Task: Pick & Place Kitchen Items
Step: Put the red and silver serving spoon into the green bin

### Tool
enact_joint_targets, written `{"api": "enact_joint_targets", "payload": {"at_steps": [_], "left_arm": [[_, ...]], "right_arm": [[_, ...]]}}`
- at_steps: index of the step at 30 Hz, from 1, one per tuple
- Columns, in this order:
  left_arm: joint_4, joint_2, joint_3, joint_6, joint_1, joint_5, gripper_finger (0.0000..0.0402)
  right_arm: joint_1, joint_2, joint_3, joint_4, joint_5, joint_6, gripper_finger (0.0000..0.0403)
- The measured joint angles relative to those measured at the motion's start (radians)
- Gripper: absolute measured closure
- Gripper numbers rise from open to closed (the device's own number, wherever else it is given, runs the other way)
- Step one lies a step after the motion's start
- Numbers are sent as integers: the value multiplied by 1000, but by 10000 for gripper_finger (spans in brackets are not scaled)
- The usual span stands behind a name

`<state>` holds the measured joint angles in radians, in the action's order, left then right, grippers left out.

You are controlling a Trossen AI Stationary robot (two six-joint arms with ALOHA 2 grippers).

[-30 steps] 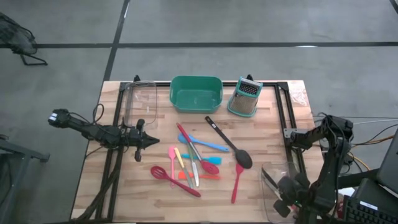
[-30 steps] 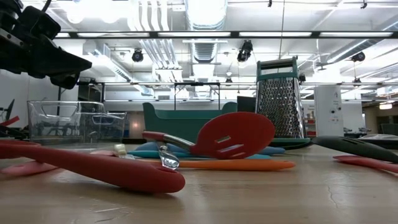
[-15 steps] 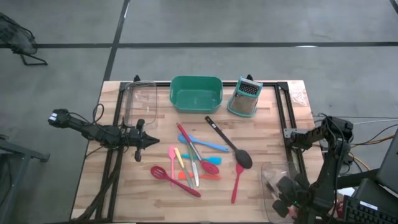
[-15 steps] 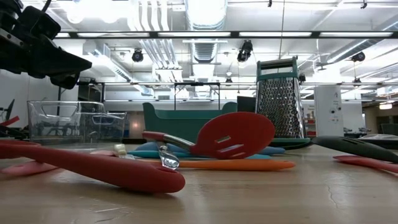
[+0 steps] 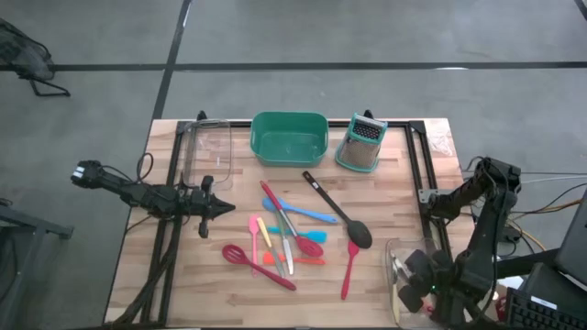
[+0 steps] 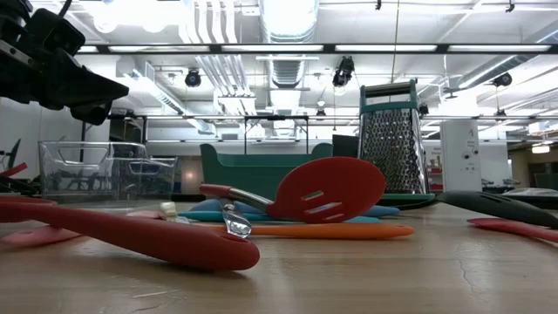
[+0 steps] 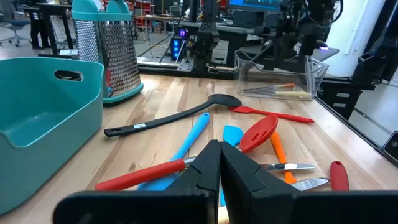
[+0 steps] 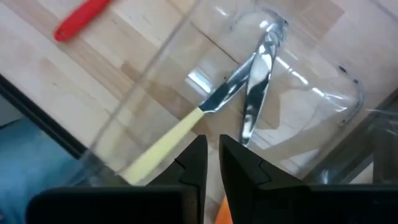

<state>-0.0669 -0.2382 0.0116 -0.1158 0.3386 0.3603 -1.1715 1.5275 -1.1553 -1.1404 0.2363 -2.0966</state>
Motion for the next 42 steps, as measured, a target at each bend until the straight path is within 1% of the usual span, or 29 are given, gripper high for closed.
{"api": "enact_joint_targets", "payload": {"at_steps": [3,6,10,15,18,22,28,30,35,42], "left_arm": [[0,0,0,0,0,0,390],[0,0,0,0,0,0,390],[0,0,0,0,0,0,390],[0,0,0,0,0,0,390],[0,0,0,0,0,0,390],[0,0,0,0,0,0,390],[0,0,0,0,0,0,390],[0,0,0,0,0,0,390],[0,0,0,0,0,0,390],[0,0,0,0,0,0,390]], "right_arm": [[30,-32,0,0,7,18,371],[69,-58,0,7,51,70,375],[133,-84,-3,25,101,193,374],[224,-85,-26,42,118,352,374],[284,-85,-34,110,161,469,370],[364,-85,-33,254,214,679,363],[478,-84,-13,454,217,936,354],[513,-76,-12,495,219,979,354],[579,-52,-10,530,217,1051,363],[641,-9,-10,536,212,1094,376]]}}
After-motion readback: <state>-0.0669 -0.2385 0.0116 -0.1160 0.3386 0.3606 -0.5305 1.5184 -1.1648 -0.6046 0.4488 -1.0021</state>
